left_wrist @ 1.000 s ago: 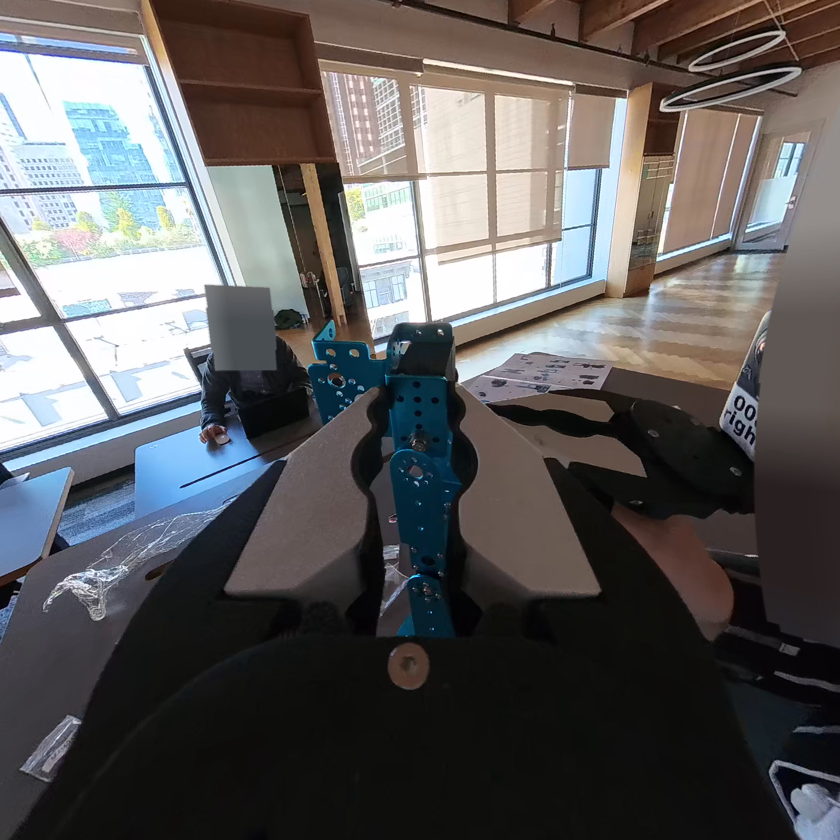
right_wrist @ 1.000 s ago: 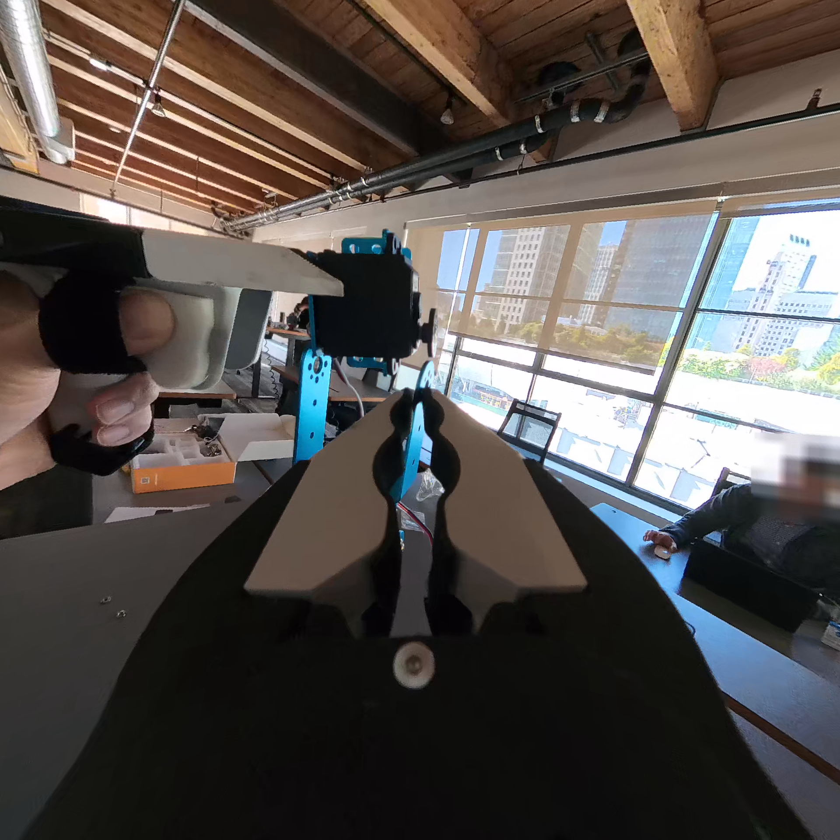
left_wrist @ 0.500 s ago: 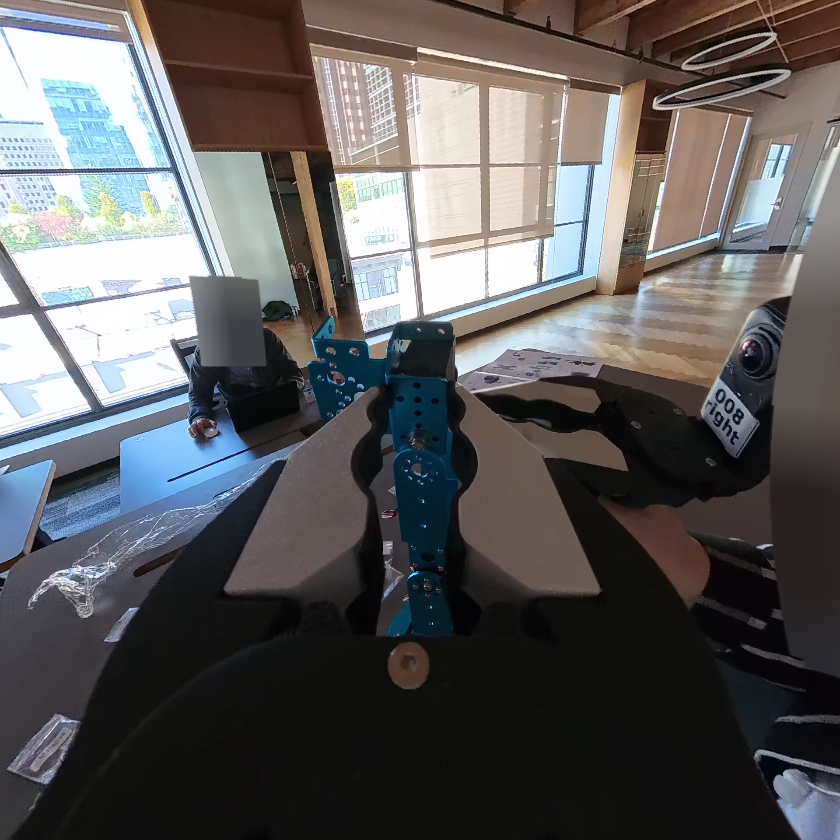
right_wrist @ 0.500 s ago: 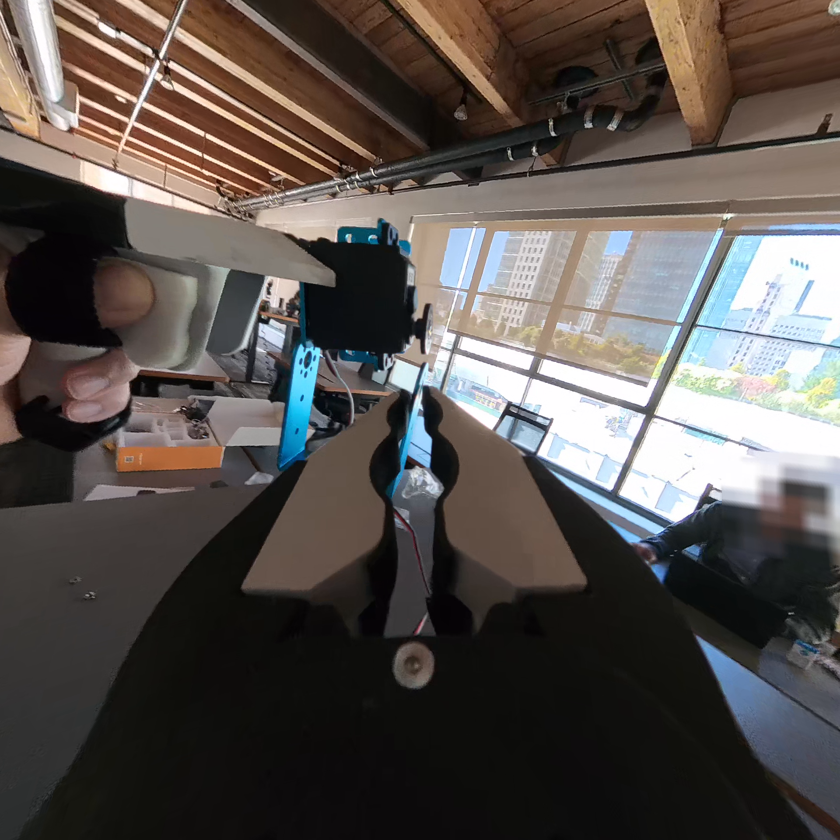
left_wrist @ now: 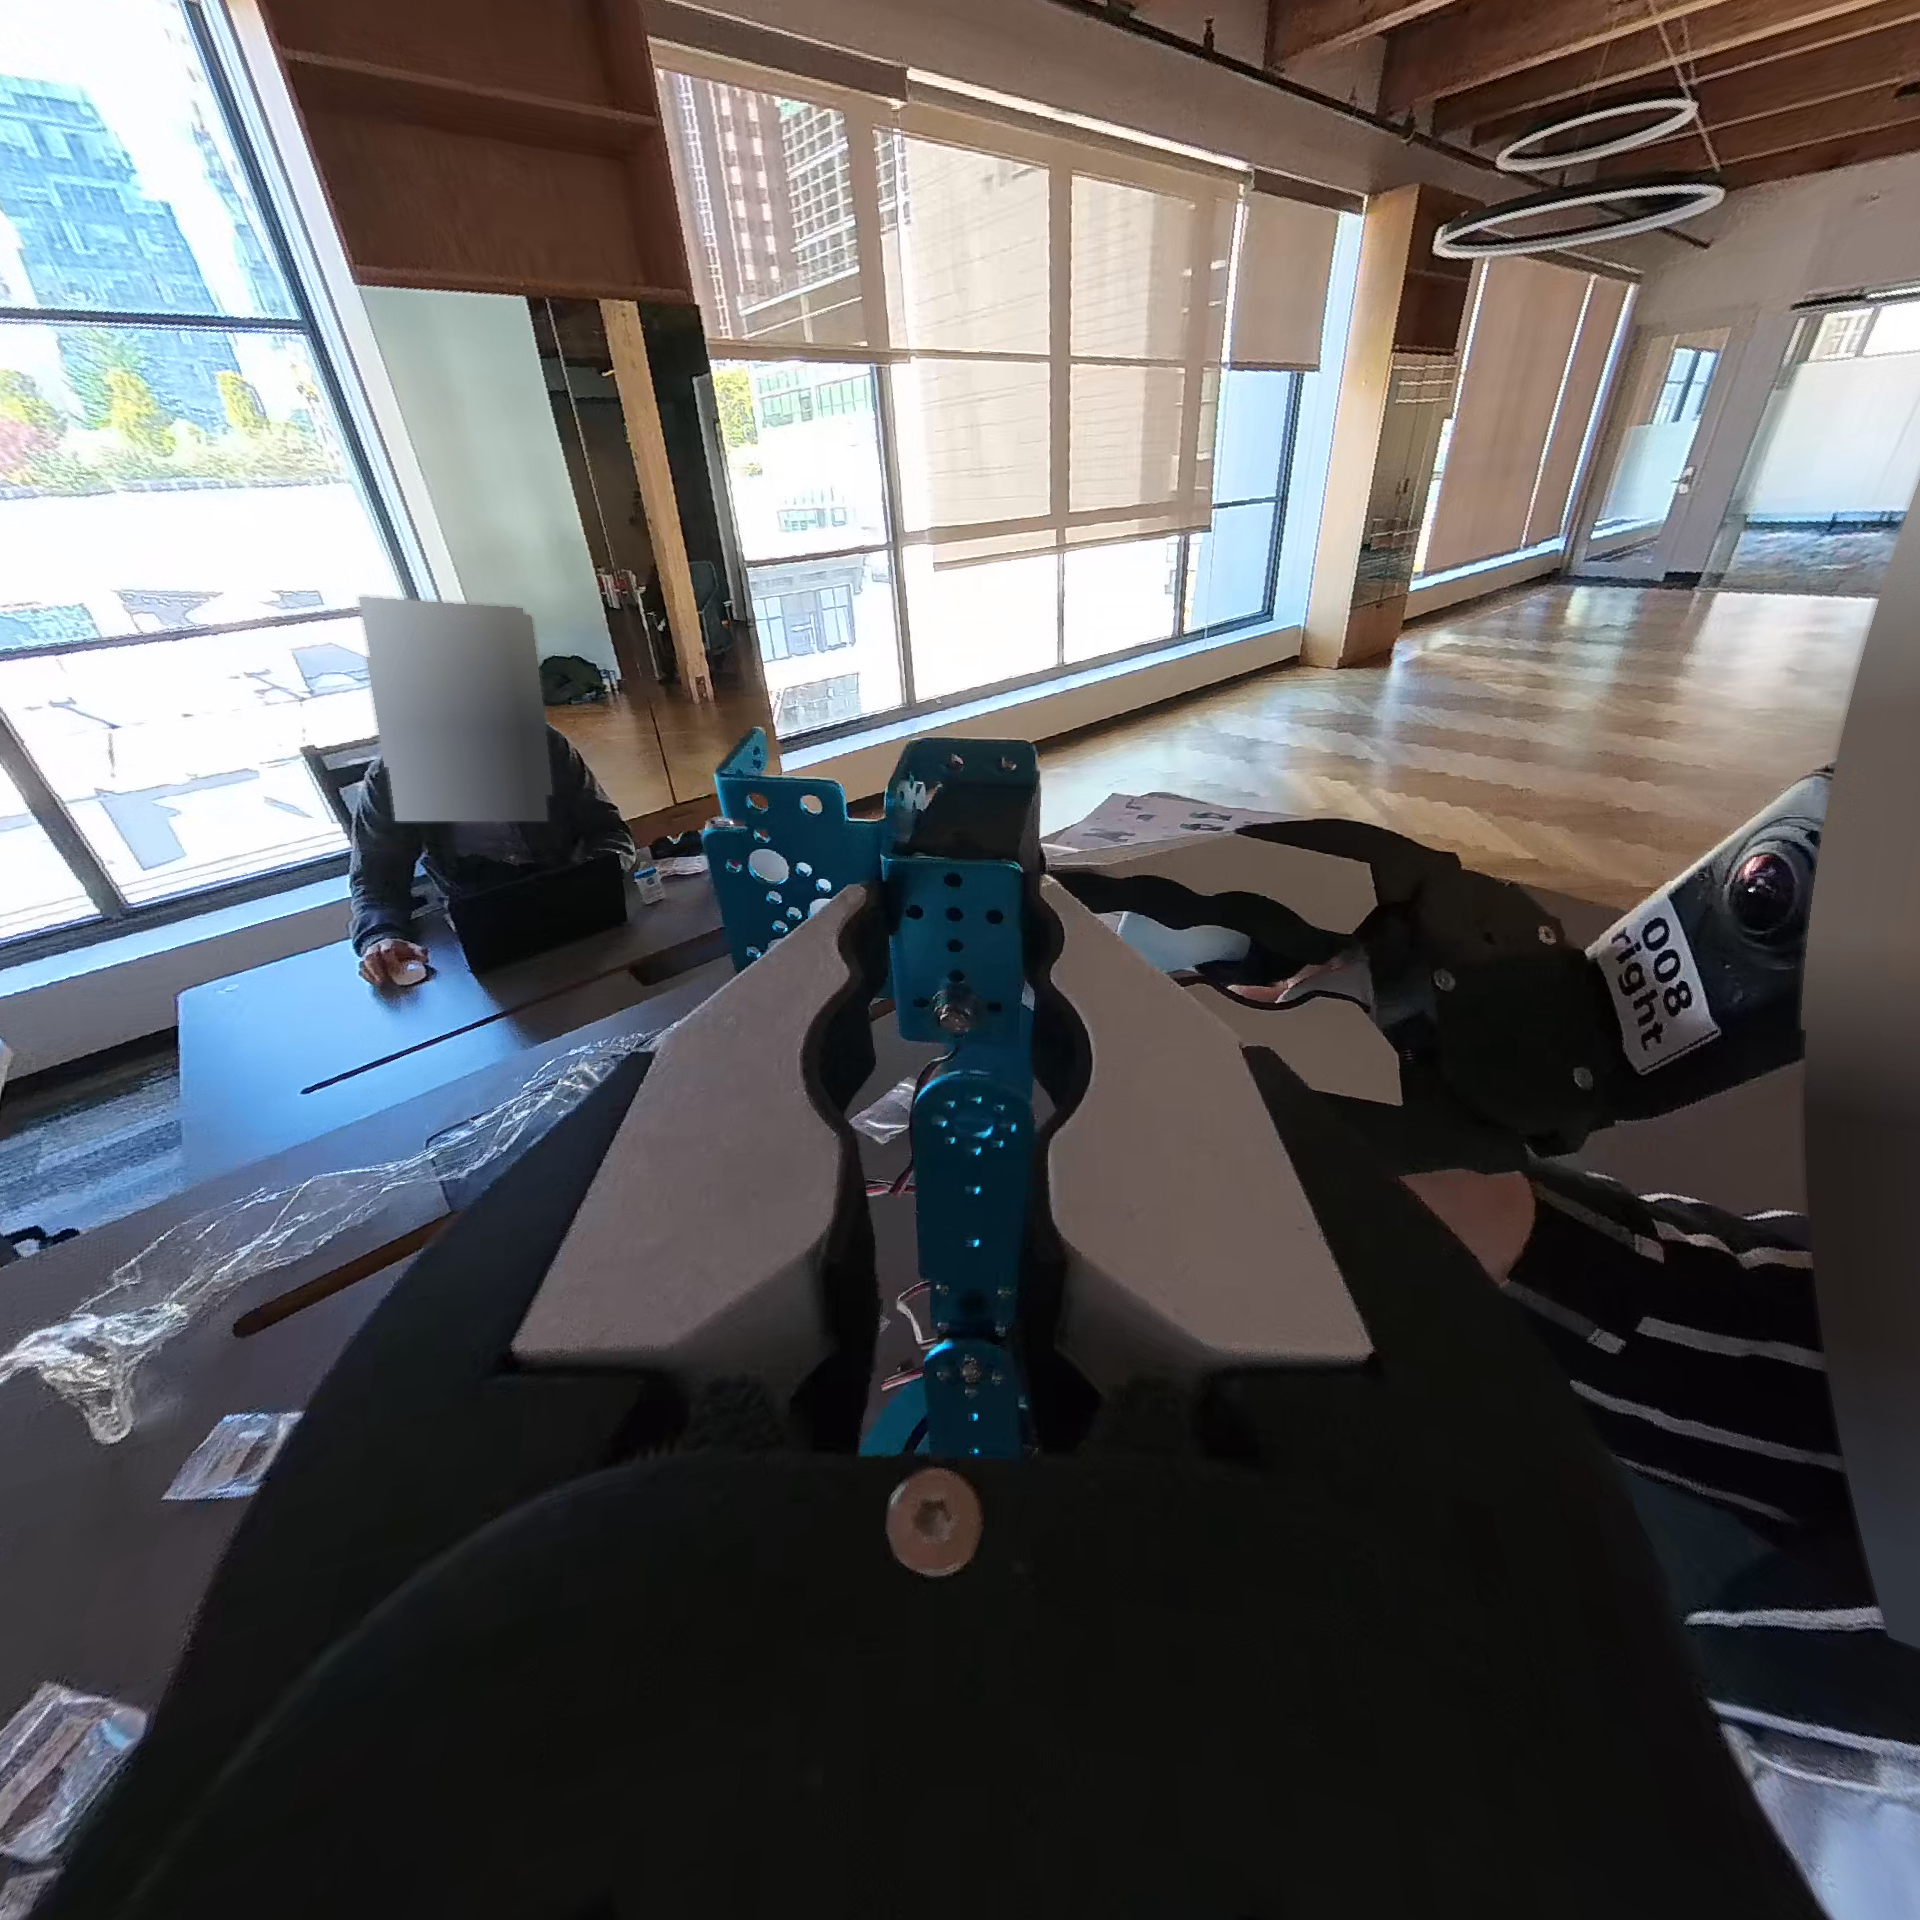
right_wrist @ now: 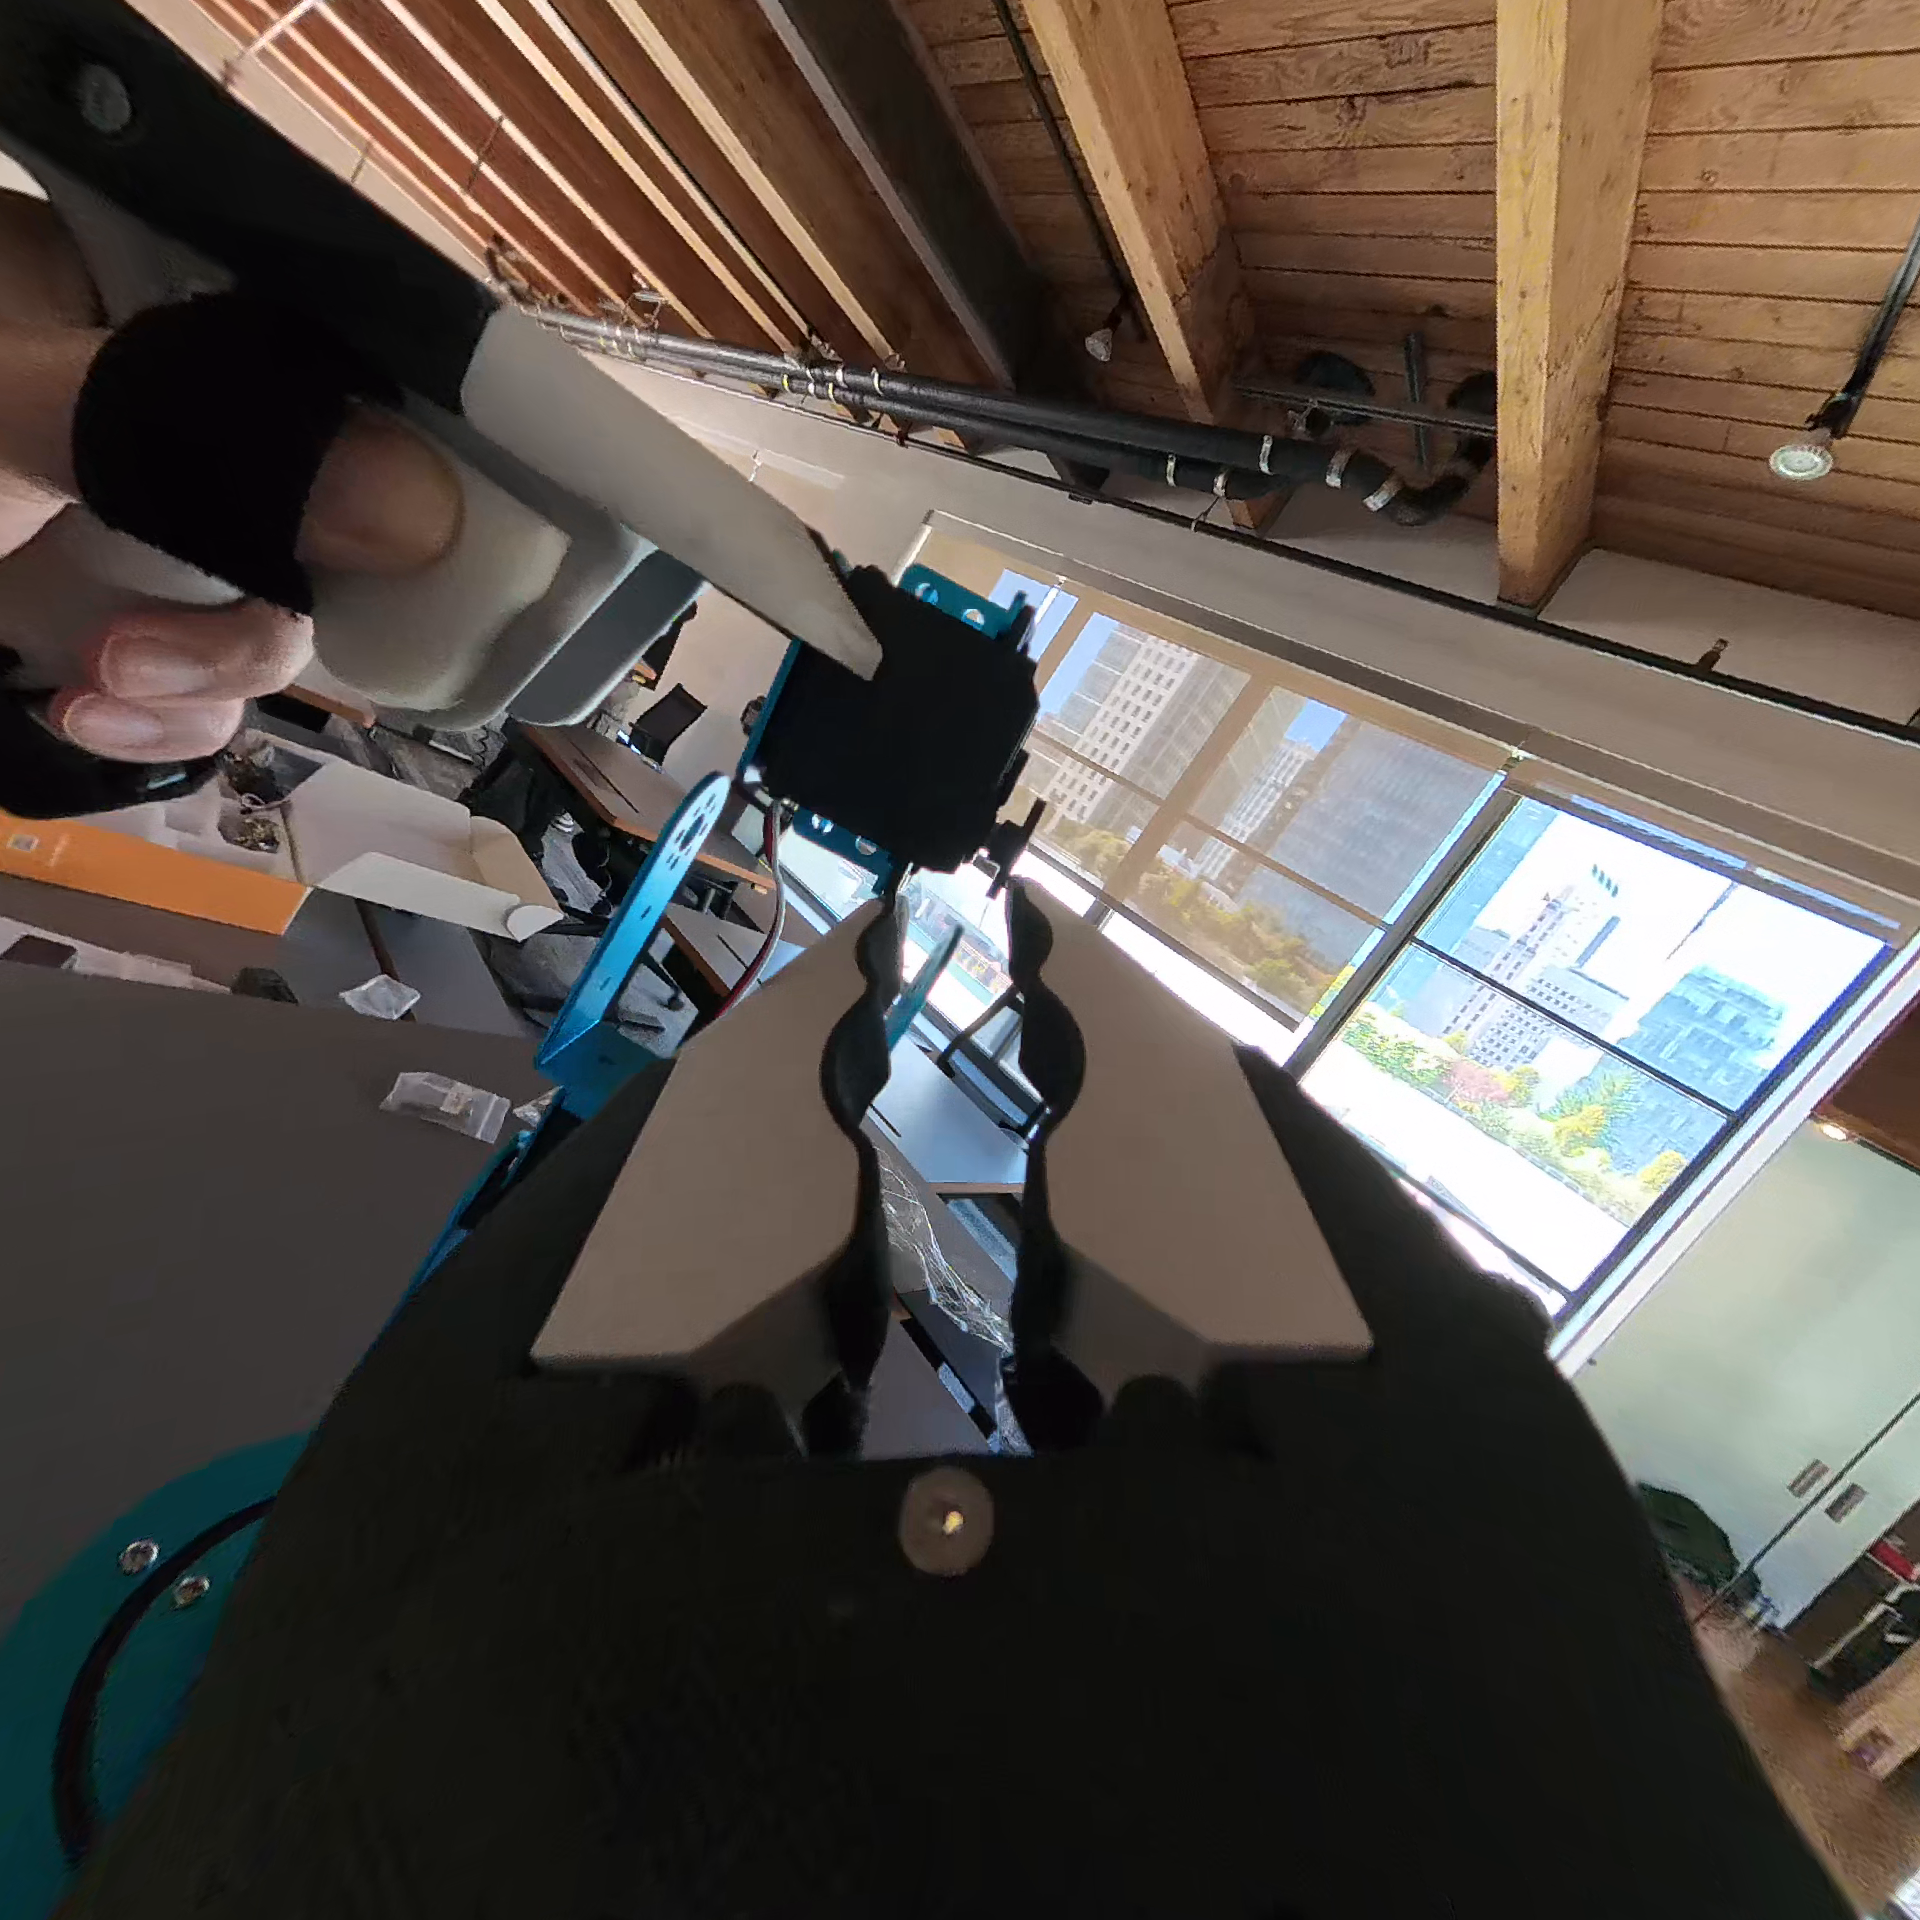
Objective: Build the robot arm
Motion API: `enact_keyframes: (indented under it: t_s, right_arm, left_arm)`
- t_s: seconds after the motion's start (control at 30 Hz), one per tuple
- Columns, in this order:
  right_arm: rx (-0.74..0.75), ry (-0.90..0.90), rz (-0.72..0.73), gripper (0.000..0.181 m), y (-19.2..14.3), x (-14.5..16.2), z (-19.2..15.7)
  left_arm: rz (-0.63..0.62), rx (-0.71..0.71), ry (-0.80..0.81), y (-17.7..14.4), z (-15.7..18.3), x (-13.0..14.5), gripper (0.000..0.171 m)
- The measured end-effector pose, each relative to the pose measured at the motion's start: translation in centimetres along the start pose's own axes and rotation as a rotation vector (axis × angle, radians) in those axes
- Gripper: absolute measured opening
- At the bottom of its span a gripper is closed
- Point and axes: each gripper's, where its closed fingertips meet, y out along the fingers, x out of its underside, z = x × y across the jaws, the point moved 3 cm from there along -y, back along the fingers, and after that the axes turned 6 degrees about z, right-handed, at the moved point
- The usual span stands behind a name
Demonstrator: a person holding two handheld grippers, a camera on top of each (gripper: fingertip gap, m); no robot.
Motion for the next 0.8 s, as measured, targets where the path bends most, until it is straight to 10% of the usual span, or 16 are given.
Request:
enact_keyframes:
  t_s: [0.8]
  right_arm:
    - [-0.002,-0.004,-0.009,0.016,-0.3,0.9,-0.1]
  left_arm:
    - [0.097,0.012,-0.126,-0.1,-0.2,1.5,0.024]
